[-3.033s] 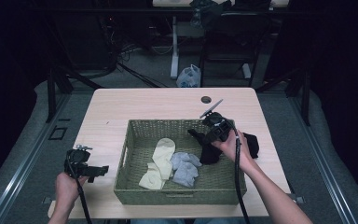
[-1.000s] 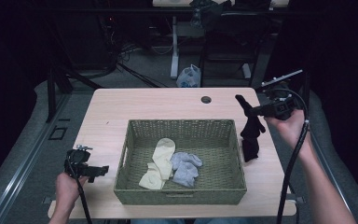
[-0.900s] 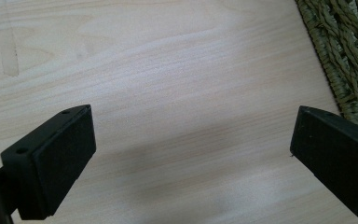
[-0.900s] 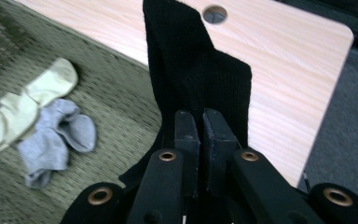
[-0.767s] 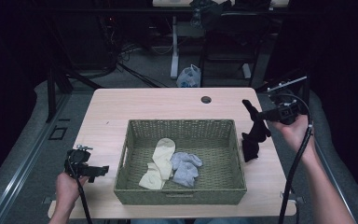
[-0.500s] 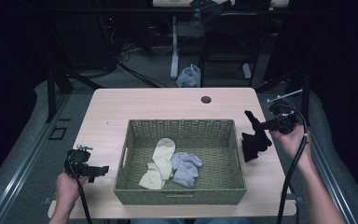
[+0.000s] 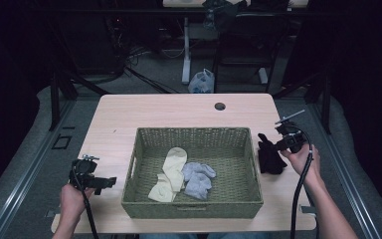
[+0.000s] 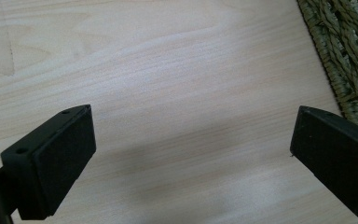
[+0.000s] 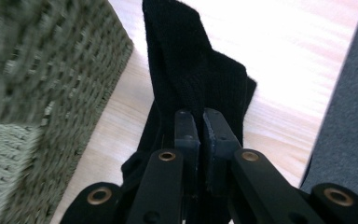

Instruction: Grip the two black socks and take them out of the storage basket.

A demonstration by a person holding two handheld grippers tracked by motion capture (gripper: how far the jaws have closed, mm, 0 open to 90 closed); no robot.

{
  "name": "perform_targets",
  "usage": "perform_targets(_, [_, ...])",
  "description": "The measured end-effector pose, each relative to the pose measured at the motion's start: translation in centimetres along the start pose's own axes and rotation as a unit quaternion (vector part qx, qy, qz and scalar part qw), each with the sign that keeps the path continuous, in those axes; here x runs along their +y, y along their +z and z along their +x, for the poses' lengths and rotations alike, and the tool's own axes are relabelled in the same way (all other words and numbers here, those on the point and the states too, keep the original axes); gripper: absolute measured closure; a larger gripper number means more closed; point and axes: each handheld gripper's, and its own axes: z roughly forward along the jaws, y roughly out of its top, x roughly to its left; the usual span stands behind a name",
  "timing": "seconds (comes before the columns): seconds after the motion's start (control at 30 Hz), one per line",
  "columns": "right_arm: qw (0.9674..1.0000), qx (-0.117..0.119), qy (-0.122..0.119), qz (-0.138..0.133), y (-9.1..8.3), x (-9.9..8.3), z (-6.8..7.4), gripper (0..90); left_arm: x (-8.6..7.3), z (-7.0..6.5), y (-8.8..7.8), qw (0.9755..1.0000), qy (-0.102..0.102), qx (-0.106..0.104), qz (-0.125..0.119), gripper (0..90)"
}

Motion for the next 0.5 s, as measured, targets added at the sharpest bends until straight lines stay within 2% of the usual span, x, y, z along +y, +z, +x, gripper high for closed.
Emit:
perform_targets(0.17, [0.9999,0.009,0.004,0.009,1.5,0.0,0.1,81.6,0.0,0.0,0.0,1.0,0.0,0.0,-0.002,0.4])
perform_targets(0.23, [0.9999,0.01,0.004,0.013,1.7,0.0,0.2,72.4,0.0,0.0,0.0,1.0,0.002,-0.001,-0.001,0.4])
perform_targets(0.33, [0.9999,0.011,0.006,0.005,1.2,0.0,0.2,56.9,0.0,0.1,-0.1,1.0,0.002,0.0,0.0,0.4])
perform_targets(0.37, [0.9999,0.012,0.008,0.001,1.0,0.0,0.2,55.2,0.0,0.1,-0.1,1.0,0.002,0.0,0.0,0.4])
perform_targets(0.47, [0.9998,0.013,0.003,-0.014,-0.5,-0.3,0.1,41.9,0.0,0.0,-0.1,1.0,0.001,0.0,-0.001,0.4])
perform_targets(0.5, [0.9996,0.016,0.005,-0.021,-0.9,-0.5,0.1,40.1,0.0,0.0,-0.1,1.0,0.002,0.001,-0.001,0.4])
